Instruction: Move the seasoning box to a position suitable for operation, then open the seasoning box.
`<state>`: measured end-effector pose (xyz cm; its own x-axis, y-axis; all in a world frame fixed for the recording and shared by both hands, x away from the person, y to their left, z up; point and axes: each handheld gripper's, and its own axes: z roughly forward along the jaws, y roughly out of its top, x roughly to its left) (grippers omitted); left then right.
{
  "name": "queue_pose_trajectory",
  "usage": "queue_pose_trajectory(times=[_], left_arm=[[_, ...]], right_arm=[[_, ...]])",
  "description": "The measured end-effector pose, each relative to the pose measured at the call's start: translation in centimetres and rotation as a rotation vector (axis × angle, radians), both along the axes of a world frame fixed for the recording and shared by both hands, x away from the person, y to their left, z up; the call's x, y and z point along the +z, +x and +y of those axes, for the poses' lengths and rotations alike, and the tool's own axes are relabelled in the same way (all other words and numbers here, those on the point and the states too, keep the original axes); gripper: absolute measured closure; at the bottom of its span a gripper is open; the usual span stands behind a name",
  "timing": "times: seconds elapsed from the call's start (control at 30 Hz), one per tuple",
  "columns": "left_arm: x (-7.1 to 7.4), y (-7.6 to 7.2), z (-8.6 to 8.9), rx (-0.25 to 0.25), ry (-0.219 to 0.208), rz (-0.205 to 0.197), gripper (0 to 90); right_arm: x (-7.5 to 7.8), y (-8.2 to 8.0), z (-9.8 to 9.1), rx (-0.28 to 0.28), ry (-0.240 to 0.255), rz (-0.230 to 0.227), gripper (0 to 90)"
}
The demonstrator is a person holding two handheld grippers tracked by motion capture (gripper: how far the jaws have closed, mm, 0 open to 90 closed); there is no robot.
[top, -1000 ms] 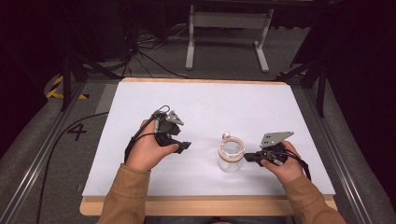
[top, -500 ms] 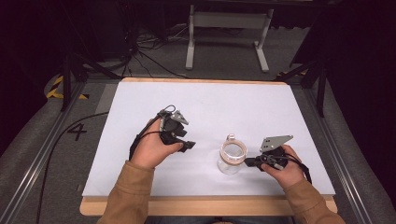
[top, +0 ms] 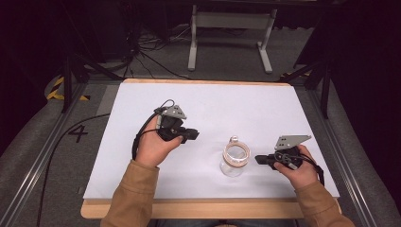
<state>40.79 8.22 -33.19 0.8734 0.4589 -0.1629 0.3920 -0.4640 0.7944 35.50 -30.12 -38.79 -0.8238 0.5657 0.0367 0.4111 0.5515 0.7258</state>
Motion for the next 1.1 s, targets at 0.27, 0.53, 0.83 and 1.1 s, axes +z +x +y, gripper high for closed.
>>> queue_pose_trajectory(times=[0.27, 0.53, 0.83, 1.1], left_arm=[[-0.7, 0.8, -2.8, -0.023, -0.107, -0.024, 89.4], [-1.8, 1.8, -5.5, -0.092, -0.153, -0.007, 89.1], [-3.6, 2.4, -8.8, -0.12, -0.177, 0.002, 89.7], [-4.6, 3.0, -10.0, -0.106, -0.194, 0.007, 89.5]], right_arm=[[0.5, -0.6, -1.9, -0.06, 0.016, -0.018, 90.0], [0.3, -1.6, -2.7, -0.089, 0.016, -0.014, 90.0], [-0.2, -2.4, -2.9, -0.094, 0.01, -0.005, 90.0], [-0.8, -2.9, -2.4, -0.084, -0.004, 0.005, 90.0]])
